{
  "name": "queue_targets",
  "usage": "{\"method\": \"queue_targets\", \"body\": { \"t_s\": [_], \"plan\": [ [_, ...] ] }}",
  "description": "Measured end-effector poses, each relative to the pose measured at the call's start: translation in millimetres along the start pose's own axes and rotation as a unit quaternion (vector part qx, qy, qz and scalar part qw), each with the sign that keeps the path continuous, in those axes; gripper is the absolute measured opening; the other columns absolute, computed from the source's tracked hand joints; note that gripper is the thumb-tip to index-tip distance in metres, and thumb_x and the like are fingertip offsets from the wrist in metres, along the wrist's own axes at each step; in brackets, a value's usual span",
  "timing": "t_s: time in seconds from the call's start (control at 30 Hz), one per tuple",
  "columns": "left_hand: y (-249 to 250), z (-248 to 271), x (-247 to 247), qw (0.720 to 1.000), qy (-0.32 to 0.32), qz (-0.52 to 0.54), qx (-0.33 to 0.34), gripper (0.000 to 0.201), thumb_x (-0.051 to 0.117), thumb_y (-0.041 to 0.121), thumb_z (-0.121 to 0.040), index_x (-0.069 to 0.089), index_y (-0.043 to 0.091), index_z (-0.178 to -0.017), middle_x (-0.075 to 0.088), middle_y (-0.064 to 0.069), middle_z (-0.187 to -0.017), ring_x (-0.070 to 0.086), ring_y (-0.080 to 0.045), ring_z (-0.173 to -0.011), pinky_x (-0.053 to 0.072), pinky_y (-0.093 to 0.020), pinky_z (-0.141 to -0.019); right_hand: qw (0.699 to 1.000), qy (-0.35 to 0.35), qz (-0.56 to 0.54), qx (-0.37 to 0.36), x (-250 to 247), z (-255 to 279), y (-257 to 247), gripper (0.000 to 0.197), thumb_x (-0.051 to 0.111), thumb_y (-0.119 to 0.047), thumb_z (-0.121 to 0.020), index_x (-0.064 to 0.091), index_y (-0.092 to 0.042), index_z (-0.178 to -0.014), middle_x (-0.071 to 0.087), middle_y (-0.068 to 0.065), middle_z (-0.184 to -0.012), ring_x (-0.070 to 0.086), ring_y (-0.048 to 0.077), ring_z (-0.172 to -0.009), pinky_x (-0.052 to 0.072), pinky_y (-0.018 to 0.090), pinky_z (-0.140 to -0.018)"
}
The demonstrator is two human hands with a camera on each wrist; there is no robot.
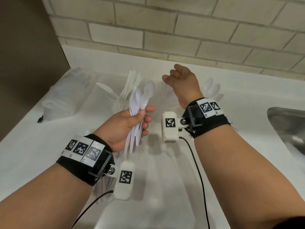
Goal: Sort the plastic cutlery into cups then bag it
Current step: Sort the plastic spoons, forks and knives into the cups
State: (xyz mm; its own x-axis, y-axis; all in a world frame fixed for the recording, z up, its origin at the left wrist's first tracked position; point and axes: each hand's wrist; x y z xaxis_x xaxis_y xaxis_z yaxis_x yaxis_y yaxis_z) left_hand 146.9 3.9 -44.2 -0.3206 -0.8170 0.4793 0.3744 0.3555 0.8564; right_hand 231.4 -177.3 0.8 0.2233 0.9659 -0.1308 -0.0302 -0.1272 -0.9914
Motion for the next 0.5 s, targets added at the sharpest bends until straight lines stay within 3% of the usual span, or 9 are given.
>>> {"method": "queue_targets", "body": {
  "t_s": [0.1,0.2,0.27,0.33,0.43,0.5],
  "plan": [
    [-0.7,0.9,4.4,0.999,0.018,-0.044,0.012,0.029,0.054,0.024,-0.088,0.064,0.017,-0.114,0.061,0.003,-0.073,0.059,-0.014,-0.061,0.055,-0.029,-0.060,0.997,0.028,0.055,-0.054,-4.0,5.0,-10.1,0.064,0.070,-0.015,-0.084,0.041,-0.012,-0.140,0.049,0.004,-0.142,0.048,0.013,-0.129,0.040,0.030,-0.107],
    [-3.5,-1.5,8.2,0.990,0.057,-0.127,0.035,0.022,0.053,0.025,-0.094,0.063,0.023,-0.114,0.059,0.003,-0.077,0.057,-0.014,-0.058,0.050,-0.028,-0.055,0.990,0.030,0.089,-0.107,-4.0,25.4,-23.1,0.044,0.068,-0.022,-0.086,0.055,-0.016,-0.128,0.059,-0.003,-0.129,0.057,0.008,-0.115,0.046,0.026,-0.097],
    [-5.4,-4.4,10.6,0.982,0.077,-0.162,0.050,0.020,0.052,0.025,-0.097,0.062,0.026,-0.114,0.058,0.002,-0.079,0.054,-0.012,-0.058,0.047,-0.027,-0.055,0.990,-0.026,0.105,-0.090,-1.0,43.0,-26.4,0.044,0.070,-0.032,-0.083,0.058,-0.019,-0.124,0.061,-0.004,-0.122,0.061,0.004,-0.101,0.050,0.025,-0.086],
    [-6.7,-6.9,13.5,0.978,0.094,-0.175,0.056,0.017,0.052,0.025,-0.097,0.062,0.026,-0.111,0.058,0.002,-0.081,0.053,-0.010,-0.059,0.046,-0.027,-0.056,0.987,-0.103,0.112,-0.053,4.3,58.6,-20.2,0.060,0.074,-0.040,-0.078,0.051,-0.024,-0.132,0.058,-0.002,-0.126,0.059,0.007,-0.104,0.052,0.027,-0.086],
    [-7.6,-7.2,16.7,0.973,0.094,-0.203,0.049,0.016,0.051,0.027,-0.097,0.061,0.017,-0.103,0.061,0.000,-0.084,0.056,-0.009,-0.062,0.048,-0.029,-0.061,0.983,-0.151,0.096,-0.030,12.6,73.0,-4.4,0.079,0.078,-0.036,-0.075,0.037,-0.026,-0.142,0.052,0.001,-0.132,0.058,0.017,-0.112,0.054,0.029,-0.085],
    [-9.0,-5.4,17.2,0.976,0.071,-0.203,0.037,0.021,0.049,0.030,-0.097,0.062,0.014,-0.102,0.063,0.000,-0.085,0.058,-0.010,-0.067,0.049,-0.031,-0.067,0.984,-0.158,0.072,-0.021,13.9,78.1,1.2,0.076,0.074,-0.026,-0.080,0.034,-0.027,-0.144,0.054,0.006,-0.129,0.064,0.024,-0.103,0.059,0.034,-0.076]
  ]
}}
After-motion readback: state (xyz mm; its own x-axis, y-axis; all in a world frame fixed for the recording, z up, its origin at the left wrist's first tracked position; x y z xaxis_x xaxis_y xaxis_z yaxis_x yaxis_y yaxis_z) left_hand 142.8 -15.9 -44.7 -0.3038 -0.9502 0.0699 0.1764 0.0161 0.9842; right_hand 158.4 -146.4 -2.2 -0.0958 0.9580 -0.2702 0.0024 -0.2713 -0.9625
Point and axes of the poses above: each hand's wrist, its own z-axis away from the middle knuckle, its own x-axis out of the palm, y = z × x
